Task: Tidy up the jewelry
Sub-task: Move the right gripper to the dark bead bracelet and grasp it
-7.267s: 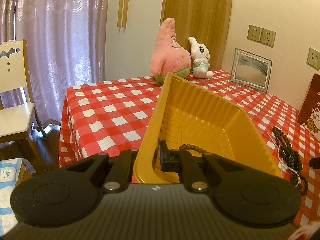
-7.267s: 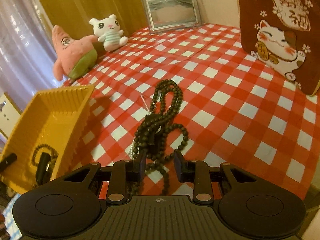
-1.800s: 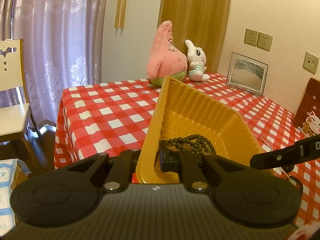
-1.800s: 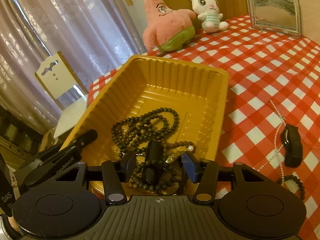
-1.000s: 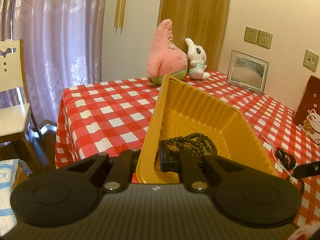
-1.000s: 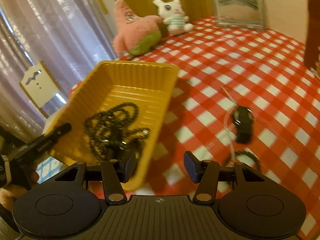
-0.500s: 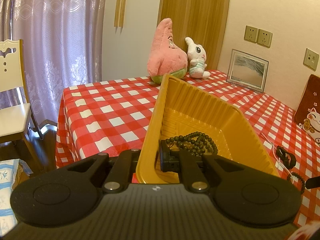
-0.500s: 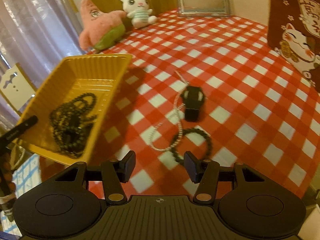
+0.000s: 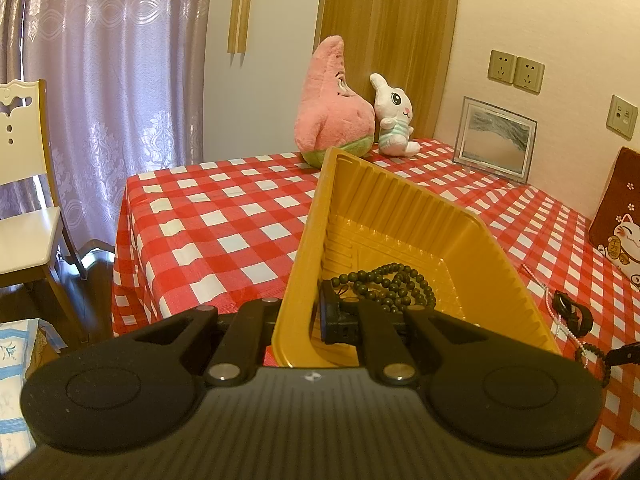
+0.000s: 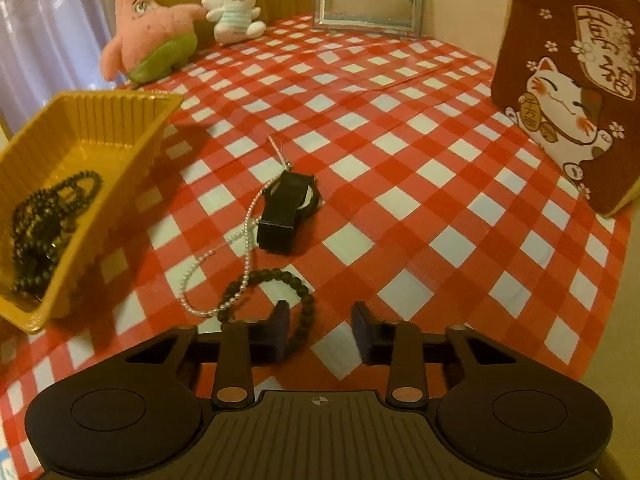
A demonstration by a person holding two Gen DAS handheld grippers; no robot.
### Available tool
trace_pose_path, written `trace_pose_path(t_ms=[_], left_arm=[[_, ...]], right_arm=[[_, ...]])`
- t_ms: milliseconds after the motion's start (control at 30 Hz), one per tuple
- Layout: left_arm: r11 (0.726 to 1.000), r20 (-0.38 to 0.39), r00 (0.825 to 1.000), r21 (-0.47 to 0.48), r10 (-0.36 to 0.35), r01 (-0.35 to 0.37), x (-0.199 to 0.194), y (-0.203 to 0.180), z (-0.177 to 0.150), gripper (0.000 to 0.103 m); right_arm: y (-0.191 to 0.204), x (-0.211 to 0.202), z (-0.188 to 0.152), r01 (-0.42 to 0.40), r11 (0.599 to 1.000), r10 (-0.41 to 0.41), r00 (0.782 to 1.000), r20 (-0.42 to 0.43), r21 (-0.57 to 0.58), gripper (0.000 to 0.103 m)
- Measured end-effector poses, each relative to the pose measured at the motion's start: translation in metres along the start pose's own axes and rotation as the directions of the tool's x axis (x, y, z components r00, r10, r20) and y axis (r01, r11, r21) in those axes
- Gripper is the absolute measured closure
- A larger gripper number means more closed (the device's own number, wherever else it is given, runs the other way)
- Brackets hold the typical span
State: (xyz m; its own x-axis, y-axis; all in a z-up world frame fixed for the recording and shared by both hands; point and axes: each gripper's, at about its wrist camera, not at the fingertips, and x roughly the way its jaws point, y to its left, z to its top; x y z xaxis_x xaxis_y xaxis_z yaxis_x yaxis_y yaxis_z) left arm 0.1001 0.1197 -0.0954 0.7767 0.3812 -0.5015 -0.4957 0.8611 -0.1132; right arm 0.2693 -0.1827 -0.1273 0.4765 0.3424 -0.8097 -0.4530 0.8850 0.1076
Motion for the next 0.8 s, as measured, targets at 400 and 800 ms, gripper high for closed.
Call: trace_pose_path(t_ms=[400, 800], left_arm=[[1.0, 0.0, 1.0, 0.0, 0.0, 0.0, 0.0, 0.0, 0.0, 0.096], [1.0, -0.001, 1.0, 0.001, 0.0, 0.0, 0.0, -0.001, 0.001, 0.095]], right_arm=[[0.012, 0.017, 0.006, 0.0, 0.997, 0.0, 1.0, -0.003, -0.079, 0.086], [0.006, 0.003, 0.005, -0.002, 0.998, 0.004, 1.0, 0.028, -0.064, 0.096]])
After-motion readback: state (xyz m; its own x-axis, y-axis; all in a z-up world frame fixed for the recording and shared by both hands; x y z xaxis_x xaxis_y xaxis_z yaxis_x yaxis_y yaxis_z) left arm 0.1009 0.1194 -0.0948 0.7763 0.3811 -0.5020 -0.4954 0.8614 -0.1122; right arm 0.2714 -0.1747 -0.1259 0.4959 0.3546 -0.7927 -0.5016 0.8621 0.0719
